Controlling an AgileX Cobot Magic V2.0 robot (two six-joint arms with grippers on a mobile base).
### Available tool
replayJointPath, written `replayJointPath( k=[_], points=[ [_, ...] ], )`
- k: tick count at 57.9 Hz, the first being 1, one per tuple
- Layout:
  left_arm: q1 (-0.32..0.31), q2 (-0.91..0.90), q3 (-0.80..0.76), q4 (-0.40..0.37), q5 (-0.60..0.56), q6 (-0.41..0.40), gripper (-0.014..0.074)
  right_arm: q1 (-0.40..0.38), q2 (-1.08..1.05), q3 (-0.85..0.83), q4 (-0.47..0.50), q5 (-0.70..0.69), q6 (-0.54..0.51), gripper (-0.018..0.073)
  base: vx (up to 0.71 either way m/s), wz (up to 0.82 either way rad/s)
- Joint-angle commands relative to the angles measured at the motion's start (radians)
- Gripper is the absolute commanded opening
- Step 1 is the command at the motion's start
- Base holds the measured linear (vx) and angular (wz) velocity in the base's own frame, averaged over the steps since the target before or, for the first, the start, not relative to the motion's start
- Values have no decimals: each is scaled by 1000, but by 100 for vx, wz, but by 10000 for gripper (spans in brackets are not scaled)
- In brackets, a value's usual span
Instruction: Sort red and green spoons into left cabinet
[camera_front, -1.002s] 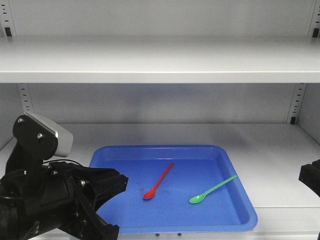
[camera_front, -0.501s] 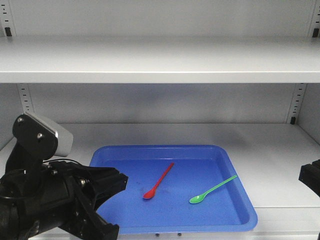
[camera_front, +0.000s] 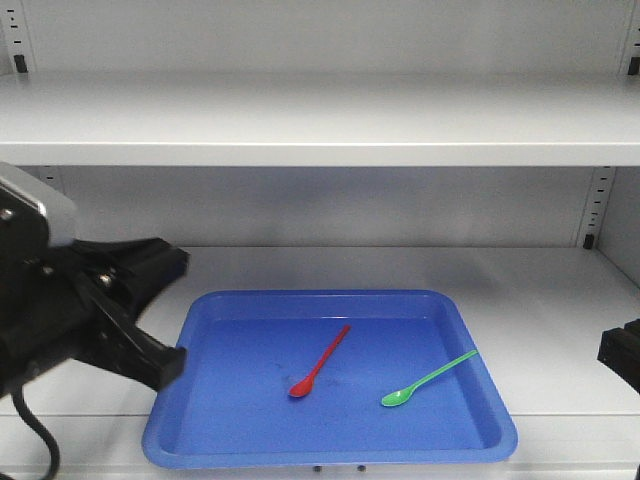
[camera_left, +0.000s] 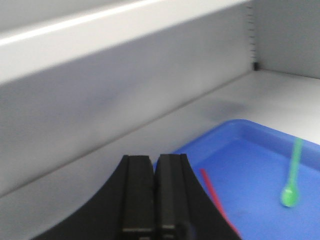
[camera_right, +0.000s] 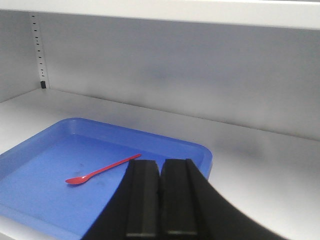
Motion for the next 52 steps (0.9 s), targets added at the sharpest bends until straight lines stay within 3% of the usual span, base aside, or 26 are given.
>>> replayJointPath(
  k=[1, 16, 30, 52],
  points=[
    [41, -35, -28, 27, -105, -4, 0, 3, -3, -29, -3, -84, -3, -6, 0, 0],
    [147, -146, 57, 54, -94, -4, 0, 3, -3, -29, -3, -84, -3, -6, 0, 0],
    [233, -366, 335, 43, -160, -80, 0, 3, -3, -29, -3, -84, -3, -6, 0, 0],
    [356, -840, 763, 43, -137, -196, 0, 3, -3, -29, -3, -84, -3, -6, 0, 0]
  ],
)
